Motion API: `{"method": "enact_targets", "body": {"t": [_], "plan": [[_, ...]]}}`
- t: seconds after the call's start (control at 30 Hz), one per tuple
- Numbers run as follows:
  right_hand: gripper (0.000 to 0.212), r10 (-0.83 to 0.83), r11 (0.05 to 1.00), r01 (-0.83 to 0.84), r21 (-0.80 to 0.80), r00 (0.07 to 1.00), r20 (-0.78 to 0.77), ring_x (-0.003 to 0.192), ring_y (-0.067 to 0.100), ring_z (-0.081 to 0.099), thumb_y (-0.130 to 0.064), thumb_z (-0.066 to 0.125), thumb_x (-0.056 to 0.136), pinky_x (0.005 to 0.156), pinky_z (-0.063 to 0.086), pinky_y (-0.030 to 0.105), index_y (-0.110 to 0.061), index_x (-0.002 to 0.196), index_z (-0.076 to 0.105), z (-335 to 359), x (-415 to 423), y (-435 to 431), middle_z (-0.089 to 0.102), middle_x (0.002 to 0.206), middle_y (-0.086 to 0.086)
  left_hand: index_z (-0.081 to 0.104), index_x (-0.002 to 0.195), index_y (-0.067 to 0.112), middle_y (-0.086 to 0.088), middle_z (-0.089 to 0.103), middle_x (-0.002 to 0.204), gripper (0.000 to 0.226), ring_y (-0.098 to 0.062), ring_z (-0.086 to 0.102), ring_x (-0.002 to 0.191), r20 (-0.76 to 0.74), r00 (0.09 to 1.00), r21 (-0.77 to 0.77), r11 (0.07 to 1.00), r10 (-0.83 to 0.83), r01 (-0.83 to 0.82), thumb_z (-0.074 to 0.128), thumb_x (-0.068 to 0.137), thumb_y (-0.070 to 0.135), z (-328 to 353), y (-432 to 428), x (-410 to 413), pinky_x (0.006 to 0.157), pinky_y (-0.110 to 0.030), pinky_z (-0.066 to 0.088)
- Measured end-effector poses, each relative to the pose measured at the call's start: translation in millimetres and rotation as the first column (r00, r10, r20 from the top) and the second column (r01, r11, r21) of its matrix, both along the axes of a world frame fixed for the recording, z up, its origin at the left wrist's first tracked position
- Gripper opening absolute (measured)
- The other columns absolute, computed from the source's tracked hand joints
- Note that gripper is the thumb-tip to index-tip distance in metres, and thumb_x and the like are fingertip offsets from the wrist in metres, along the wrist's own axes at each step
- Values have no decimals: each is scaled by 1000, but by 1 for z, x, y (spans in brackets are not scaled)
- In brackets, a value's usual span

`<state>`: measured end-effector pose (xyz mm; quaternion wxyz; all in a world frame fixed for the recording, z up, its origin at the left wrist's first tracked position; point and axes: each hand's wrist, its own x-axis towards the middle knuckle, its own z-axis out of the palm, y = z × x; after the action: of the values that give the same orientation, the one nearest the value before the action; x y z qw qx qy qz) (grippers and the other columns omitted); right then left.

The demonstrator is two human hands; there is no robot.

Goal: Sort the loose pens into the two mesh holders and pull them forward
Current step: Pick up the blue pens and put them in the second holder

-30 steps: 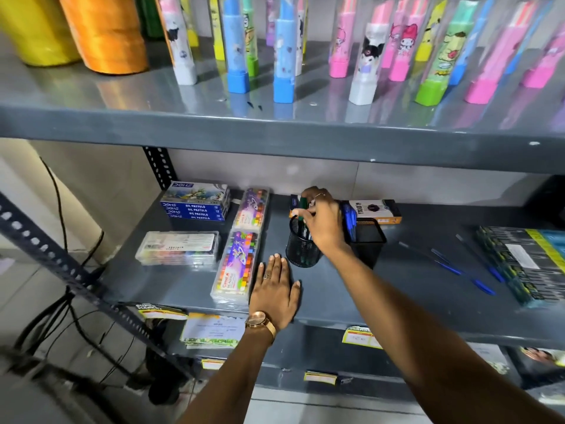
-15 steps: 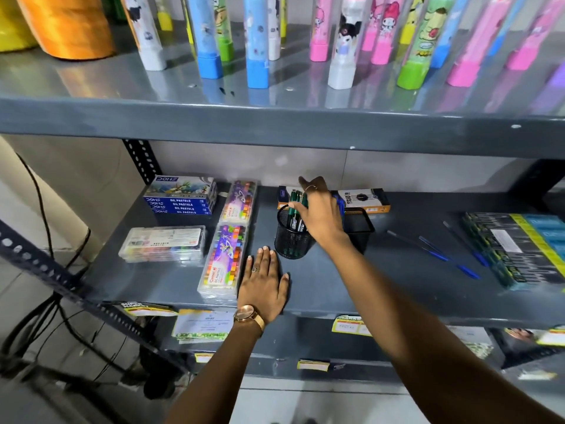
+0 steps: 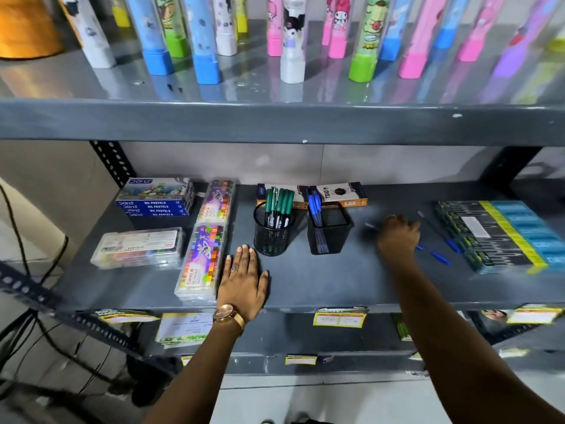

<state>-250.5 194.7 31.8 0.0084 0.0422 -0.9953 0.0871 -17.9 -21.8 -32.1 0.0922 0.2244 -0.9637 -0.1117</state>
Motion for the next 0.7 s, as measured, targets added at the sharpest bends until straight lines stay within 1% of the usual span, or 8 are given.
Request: {"method": "enact_targets", "body": {"t": [0.07, 0.17, 0.27, 0.37, 0.43, 0.53, 0.6, 0.7], "plan": [[38, 8, 994, -13, 112, 999, 50, 130, 42, 35, -14, 48, 92, 104, 39, 42, -6, 129, 50, -8, -3, 7, 48, 136, 19, 16, 144, 4, -13, 18, 154, 78, -23, 8, 144, 8, 1000, -1, 1000, -2, 2, 3, 83, 50, 0, 0, 0, 117, -38, -2], [33, 17, 990, -24, 140, 999, 45, 126, 39, 39, -13, 50, 91, 101, 40, 39, -8, 123, 56, -13, -4, 8, 55, 132, 17, 16, 144, 5, -13, 18, 154, 78, -23, 8, 144, 7, 1000, 1, 1000, 1, -1, 3, 83, 51, 1, 0, 0, 117, -38, -2], [30, 60, 996, -61, 58, 998, 26, 122, 40, 46, -5, 50, 91, 99, 43, 42, -4, 119, 60, -14, 2, 3, 58, 127, 21, 15, 144, 5, -13, 17, 155, 78, -23, 8, 144, 13, 1000, -4, 1000, -1, 1, 2, 83, 51, 1, 1, 0, 117, -37, -3], [24, 160, 982, -150, -118, 984, 74, 114, 41, 55, -1, 54, 88, 96, 47, 44, 0, 108, 67, -18, 16, 0, 64, 116, 25, 17, 144, 5, -14, 19, 154, 77, -23, 9, 144, 11, 1000, -8, 1000, 1, -1, 3, 83, 50, 1, 1, 0, 117, -38, -2], [15, 201, 958, -185, -221, 978, 53, 99, 41, 62, -7, 59, 84, 84, 52, 40, 1, 89, 70, -19, 32, 2, 70, 98, 24, 19, 144, 4, -14, 21, 153, 76, -24, 11, 143, 8, 1000, -9, 1000, 7, -7, 4, 84, 50, 0, 1, -1, 117, -38, 0], [28, 158, 940, -136, -314, 986, 46, 80, 37, 64, -24, 66, 80, 66, 45, 29, -2, 65, 61, -19, 57, 7, 65, 70, 15, 19, 143, 4, -14, 21, 154, 76, -23, 11, 143, 17, 1000, -13, 1000, 11, -10, 5, 84, 49, -1, 0, -1, 117, -38, -1], [31, 124, 932, -99, -348, 991, 49, 78, 37, 65, -28, 68, 81, 66, 46, 29, -1, 67, 65, -18, 65, 13, 67, 71, 16, 20, 143, 4, -14, 22, 153, 76, -23, 11, 143, 10, 1000, -10, 1000, 15, -14, 5, 84, 49, -1, 0, -1, 116, -38, -1], [27, 128, 936, -77, -343, 984, 127, 76, 33, 67, -27, 73, 79, 67, 51, 32, 0, 76, 72, -15, 63, 22, 73, 79, 19, 21, 143, 4, -15, 21, 153, 77, -24, 11, 143, 9, 1000, -8, 1000, 11, -11, 5, 83, 50, 0, 1, -1, 117, -38, -1]]}}
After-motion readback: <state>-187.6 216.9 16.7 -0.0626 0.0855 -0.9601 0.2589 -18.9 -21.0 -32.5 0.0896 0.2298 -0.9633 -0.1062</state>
